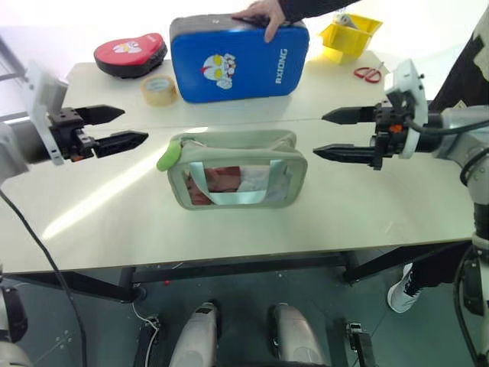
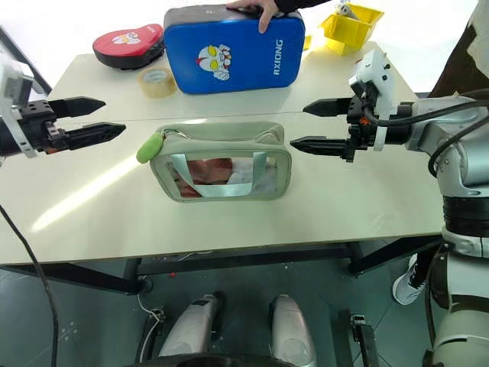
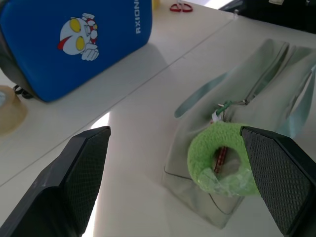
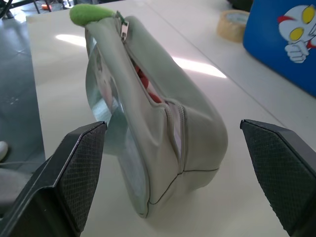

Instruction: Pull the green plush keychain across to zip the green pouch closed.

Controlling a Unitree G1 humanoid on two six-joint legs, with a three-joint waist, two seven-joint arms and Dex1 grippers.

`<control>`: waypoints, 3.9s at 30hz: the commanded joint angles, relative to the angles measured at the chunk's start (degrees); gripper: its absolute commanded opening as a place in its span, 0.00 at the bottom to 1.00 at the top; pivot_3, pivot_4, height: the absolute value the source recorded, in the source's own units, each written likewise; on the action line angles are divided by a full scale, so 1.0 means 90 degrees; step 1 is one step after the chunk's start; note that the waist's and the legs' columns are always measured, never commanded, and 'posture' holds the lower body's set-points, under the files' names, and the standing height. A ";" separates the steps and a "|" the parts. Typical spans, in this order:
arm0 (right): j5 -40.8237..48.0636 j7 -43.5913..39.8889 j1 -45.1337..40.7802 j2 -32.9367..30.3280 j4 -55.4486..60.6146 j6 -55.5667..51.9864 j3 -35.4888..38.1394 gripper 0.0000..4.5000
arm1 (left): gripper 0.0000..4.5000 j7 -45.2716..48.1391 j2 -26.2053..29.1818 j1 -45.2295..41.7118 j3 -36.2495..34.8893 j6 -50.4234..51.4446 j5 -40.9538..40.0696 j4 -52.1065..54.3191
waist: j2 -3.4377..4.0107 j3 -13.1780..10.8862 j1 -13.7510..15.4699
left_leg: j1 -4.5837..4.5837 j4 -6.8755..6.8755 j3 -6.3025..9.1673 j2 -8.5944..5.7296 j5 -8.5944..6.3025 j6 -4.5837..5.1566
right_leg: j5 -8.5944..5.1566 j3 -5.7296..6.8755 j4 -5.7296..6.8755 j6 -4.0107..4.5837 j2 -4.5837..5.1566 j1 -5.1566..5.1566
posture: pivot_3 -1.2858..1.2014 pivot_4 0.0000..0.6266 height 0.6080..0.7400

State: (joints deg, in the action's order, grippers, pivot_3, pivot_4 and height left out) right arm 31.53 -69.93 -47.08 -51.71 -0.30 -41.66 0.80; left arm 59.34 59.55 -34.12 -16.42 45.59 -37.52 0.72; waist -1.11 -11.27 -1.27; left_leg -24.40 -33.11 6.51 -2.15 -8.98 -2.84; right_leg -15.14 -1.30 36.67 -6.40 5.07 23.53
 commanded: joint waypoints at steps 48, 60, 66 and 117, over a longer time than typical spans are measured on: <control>-0.0997 0.0204 0.0108 0.0950 0.0297 0.1476 -0.0699 0.00 | 1.00 -0.0241 0.0045 0.0926 -0.0221 -0.0014 -0.0118 0.1058 | -0.0003 -0.0002 0.0017 | -0.0002 -0.0004 -0.0006 0.0000 0.0001 0.0000 | 0.0012 -0.0001 0.0005 -0.0011 0.0001 0.0005 | 0.52 0.24 1.00; -0.1388 0.0046 -0.0210 0.1075 -0.0198 0.2006 -0.0775 0.00 | 1.00 -0.0303 -0.0627 0.0483 0.0747 -0.0409 0.0300 0.0936 | -0.0003 -0.0002 0.0021 | -0.0003 -0.0010 -0.0005 -0.0001 0.0002 -0.0001 | 0.0016 -0.0001 0.0009 -0.0017 0.0000 0.0003 | 0.52 0.24 1.00; -0.1388 0.0053 -0.0143 0.1085 -0.0099 0.1954 -0.0734 0.00 | 0.46 -0.0315 -0.0756 0.0176 0.0815 -0.0728 0.0505 0.0584 | -0.0003 -0.0002 0.0018 | -0.0001 -0.0011 -0.0005 -0.0001 0.0002 0.0000 | 0.0016 -0.0001 0.0020 -0.0017 0.0000 0.0005 | 0.52 0.24 1.00; -0.1545 0.0085 -0.0259 0.1205 -0.0395 0.2192 -0.0759 0.00 | 0.98 0.0918 -0.0421 -0.0140 0.1276 -0.1962 0.1989 0.0518 | -0.0003 -0.0003 -0.0132 | 0.0004 -0.0015 0.0004 -0.0003 0.0002 0.0001 | 0.0011 0.0000 0.0052 -0.0028 -0.0004 0.0006 | 0.52 0.24 1.00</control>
State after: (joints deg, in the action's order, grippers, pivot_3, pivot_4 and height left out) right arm 17.67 -69.08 -47.54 -40.56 -4.30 -22.78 -7.06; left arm 69.99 55.82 -35.06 -2.09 27.04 -18.48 3.20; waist -1.13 -11.29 -2.47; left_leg -24.38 -33.25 6.58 -2.17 -8.96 -2.83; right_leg -15.03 -1.28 37.14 -6.65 5.03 23.58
